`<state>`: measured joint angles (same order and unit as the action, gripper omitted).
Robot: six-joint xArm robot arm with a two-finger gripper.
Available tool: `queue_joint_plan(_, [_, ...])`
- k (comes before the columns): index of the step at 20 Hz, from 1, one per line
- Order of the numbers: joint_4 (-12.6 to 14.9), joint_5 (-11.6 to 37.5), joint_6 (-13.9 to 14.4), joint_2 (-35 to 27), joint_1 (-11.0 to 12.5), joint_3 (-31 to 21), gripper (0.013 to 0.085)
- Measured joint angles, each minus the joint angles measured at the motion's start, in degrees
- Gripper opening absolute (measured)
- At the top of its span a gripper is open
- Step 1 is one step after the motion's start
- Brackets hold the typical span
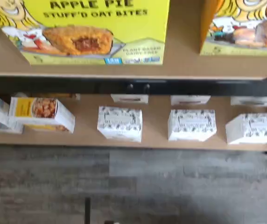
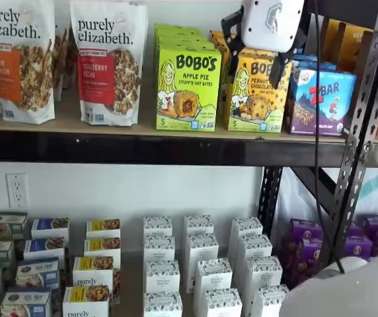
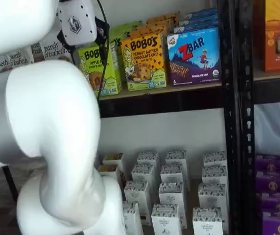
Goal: Pick the green box on the top shelf, the fourth from the left
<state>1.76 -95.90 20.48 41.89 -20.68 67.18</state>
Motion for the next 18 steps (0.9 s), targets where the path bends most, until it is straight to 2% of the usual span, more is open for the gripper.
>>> queue_joint_plan(2, [1.22, 1.03, 0.83, -0.32, -1.02, 0.07, 0.085])
queue_joint_plan(5, [4.98, 1.95, 3.26, -1.07, -3.84, 0.32, 0.085])
queue_joint_plan(6, [5.39, 2.38, 3.67, -1.22, -4.25, 0.34, 0.085])
queue_joint_plan(8, [3.75, 4.61, 3.32, -0.96, -3.65, -0.31, 0.085])
queue_joint_plan(10, [3.64, 6.46, 3.57, -0.94, -3.91, -0.7, 0.085])
queue_joint_plan(15, [6.43, 8.68, 5.43, -2.92, -5.74, 0.34, 0.085])
queue_joint_plan(18, [6.92, 10.51, 5.81, -4.2, -6.03, 1.14, 0.085])
